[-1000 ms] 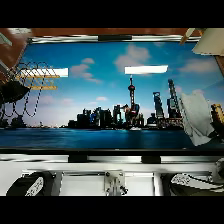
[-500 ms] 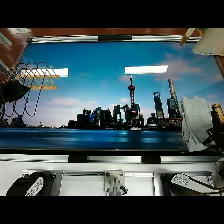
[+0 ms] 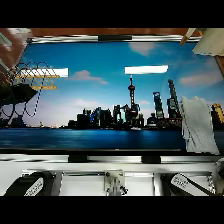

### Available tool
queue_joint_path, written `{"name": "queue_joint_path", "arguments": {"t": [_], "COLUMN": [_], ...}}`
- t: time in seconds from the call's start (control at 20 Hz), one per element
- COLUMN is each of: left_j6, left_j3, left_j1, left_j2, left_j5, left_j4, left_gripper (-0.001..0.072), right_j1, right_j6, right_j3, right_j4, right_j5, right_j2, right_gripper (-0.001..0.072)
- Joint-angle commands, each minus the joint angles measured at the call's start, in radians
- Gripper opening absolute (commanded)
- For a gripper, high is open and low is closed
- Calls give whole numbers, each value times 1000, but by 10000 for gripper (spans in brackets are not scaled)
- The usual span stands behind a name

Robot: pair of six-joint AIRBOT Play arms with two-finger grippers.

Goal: Fold the shirts.

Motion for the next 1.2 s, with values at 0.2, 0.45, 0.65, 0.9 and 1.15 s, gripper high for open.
{"name": "queue_joint_path", "arguments": {"t": [0.2, 0.45, 0.65, 0.9, 1.15], "left_j6": [-5, -29, -26, -26, -26], "left_j3": [135, 216, 216, 216, 216], "left_j1": [-181, -208, -208, -208, -208], "left_j2": [-247, -431, -471, -472, -472], "left_j5": [-117, -296, -300, -299, -299], "left_j4": [262, 354, 354, 353, 353], "left_gripper": [28, 545, 544, 544, 544], "right_j1": [541, 718, 773, 780, 780], "right_j6": [-53, 11, 10, 10, 10], "right_j3": [155, 155, 155, 155, 155], "right_j4": [26, 293, 307, 306, 307], "right_j5": [228, 88, 50, 57, 57], "right_j2": [-7, -164, -187, -187, -187], "right_gripper": [502, 505, 504, 504, 504]}}
